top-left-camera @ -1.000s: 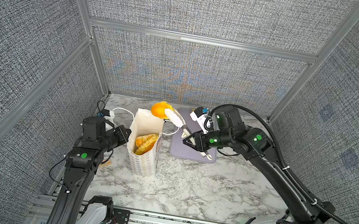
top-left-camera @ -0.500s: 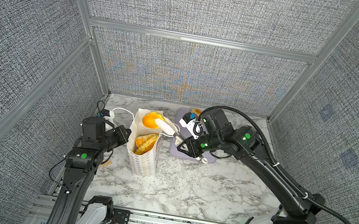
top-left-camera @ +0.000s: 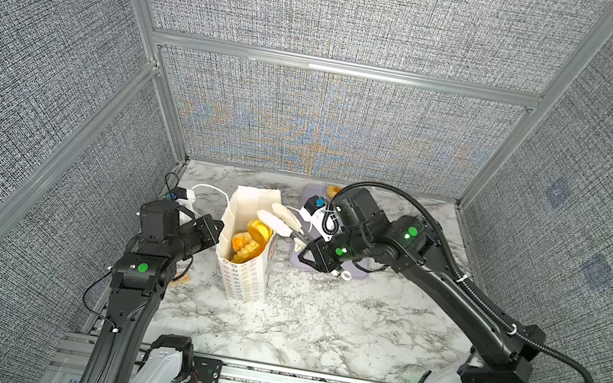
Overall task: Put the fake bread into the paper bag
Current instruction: 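Lower the round bun into the bag held by the left gripper, open tongs, then draw the right gripper with tongs back over the tray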
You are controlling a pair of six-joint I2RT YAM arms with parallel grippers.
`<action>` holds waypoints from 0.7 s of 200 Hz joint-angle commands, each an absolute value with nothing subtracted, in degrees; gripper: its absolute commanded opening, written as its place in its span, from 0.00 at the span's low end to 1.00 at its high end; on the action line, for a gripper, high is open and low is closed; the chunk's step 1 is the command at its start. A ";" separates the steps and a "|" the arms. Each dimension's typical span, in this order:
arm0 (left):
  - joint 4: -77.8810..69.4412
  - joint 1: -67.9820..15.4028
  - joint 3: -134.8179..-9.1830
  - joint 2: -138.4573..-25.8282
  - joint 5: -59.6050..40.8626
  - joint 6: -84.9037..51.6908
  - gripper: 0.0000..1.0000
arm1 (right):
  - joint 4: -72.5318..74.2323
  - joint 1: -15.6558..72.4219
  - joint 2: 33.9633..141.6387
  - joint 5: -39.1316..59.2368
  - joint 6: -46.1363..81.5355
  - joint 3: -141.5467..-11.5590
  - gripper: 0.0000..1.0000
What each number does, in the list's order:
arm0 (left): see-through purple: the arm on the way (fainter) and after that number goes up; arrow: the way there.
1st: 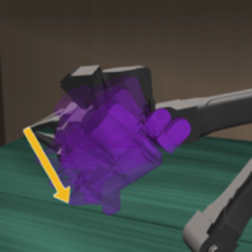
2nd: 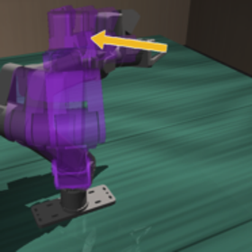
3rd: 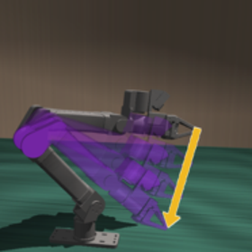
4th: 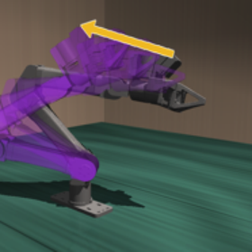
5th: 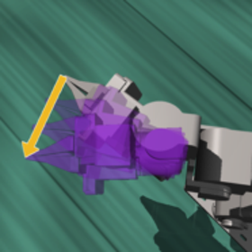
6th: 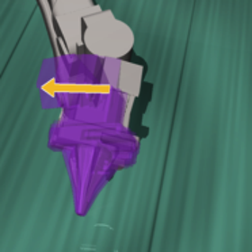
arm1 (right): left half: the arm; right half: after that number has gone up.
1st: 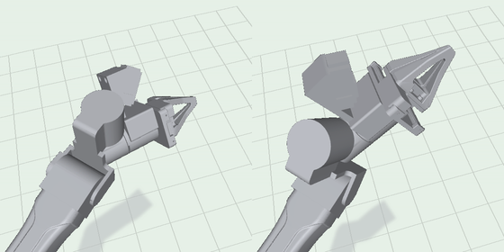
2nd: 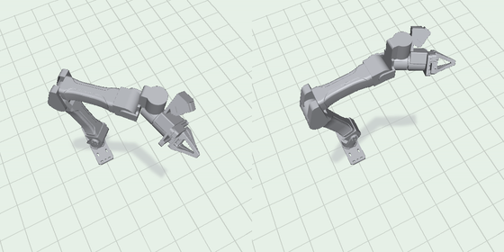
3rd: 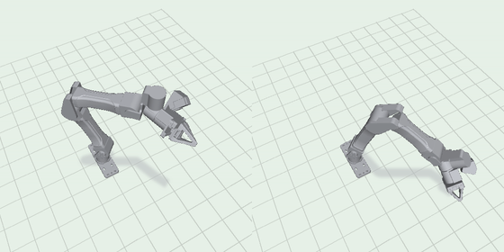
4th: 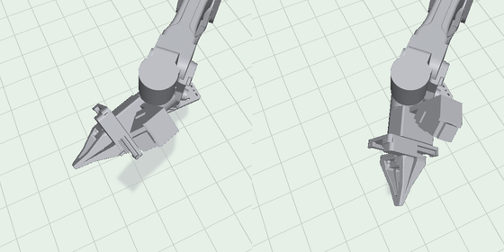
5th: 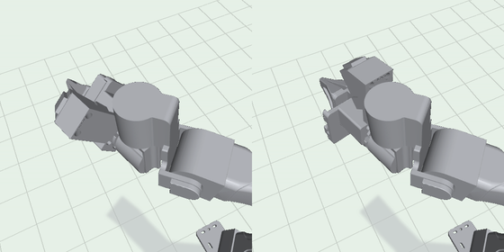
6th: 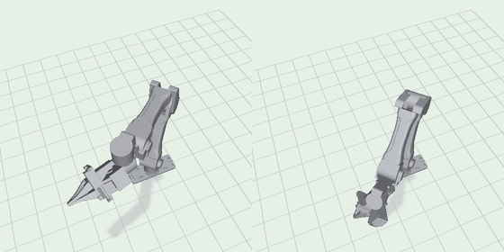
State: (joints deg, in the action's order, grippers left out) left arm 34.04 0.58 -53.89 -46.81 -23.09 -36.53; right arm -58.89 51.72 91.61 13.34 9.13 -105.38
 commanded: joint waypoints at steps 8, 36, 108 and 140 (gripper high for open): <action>32.77 0.66 -53.97 -46.59 -23.91 -36.43 0.00 | -58.25 51.94 91.90 12.52 8.69 -106.43 0.42; 33.00 0.67 -53.97 -46.42 -23.73 -36.25 0.00 | -58.27 52.03 92.07 12.39 8.64 -106.79 0.43; 32.91 0.69 -53.97 -46.41 -23.73 -36.24 0.00 | -57.38 52.03 91.11 10.34 8.70 -106.65 0.43; 33.00 0.68 -53.88 -46.32 -23.74 -36.27 0.00 | -55.87 51.97 89.83 8.32 8.92 -106.44 0.43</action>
State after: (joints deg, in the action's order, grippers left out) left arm 34.46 0.58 -53.89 -46.44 -23.09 -36.62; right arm -58.63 52.05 90.83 10.33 9.10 -106.39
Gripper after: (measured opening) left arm 0.049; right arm 0.427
